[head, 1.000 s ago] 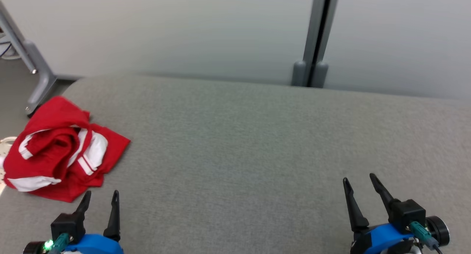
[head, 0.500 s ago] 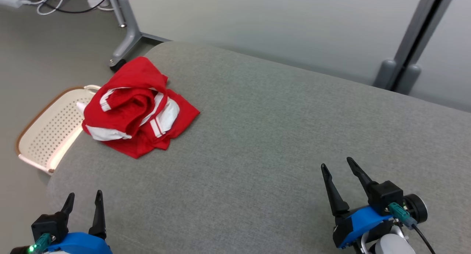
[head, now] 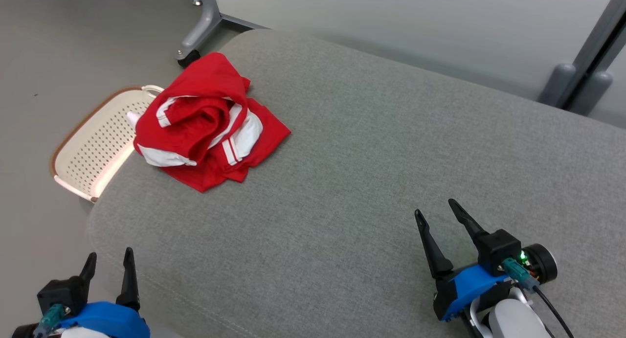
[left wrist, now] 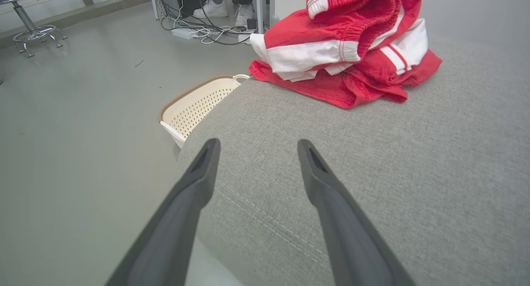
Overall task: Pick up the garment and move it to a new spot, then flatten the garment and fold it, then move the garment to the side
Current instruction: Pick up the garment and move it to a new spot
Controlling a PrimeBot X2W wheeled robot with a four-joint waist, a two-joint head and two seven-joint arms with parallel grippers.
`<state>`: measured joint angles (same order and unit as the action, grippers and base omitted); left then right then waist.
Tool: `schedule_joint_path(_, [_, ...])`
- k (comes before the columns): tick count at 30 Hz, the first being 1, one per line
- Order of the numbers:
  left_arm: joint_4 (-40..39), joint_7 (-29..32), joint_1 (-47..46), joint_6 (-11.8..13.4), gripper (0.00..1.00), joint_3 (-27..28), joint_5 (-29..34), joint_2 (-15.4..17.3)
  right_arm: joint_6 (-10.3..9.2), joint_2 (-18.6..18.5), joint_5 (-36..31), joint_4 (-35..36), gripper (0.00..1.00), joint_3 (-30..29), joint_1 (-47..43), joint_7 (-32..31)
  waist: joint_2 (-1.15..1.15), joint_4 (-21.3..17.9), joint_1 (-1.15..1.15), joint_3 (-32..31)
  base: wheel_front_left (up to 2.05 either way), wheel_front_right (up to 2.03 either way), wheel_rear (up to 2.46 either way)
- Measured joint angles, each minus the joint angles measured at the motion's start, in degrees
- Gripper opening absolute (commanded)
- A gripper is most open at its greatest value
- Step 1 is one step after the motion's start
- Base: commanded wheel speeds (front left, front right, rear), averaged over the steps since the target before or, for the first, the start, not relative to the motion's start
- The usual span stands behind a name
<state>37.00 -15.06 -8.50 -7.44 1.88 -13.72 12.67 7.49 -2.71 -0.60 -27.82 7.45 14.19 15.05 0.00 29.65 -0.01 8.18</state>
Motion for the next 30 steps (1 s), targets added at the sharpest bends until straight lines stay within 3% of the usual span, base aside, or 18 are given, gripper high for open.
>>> schedule_joint_path(8, [0.4,0.0,-7.5,0.0,1.0,-0.9,-5.4,1.6,0.0,0.0,-3.3,0.7,1.0,1.9,3.5,0.0,0.01,-3.4,0.02,5.9,0.0,0.0,0.0])
schedule_joint_path(20, [3.8,0.0,-25.4,0.0,1.0,-6.9,-16.9,14.0,0.0,0.0,-5.6,4.9,1.0,7.1,9.7,0.0,0.01,-9.9,0.02,17.3,0.0,0.0,0.0])
schedule_joint_path(30, [10.6,0.0,-34.4,0.0,1.0,-19.5,-28.8,23.6,0.08,0.7,-6.4,8.9,1.0,8.3,11.6,0.4,0.01,-15.4,0.01,23.1,0.0,0.0,0.0])
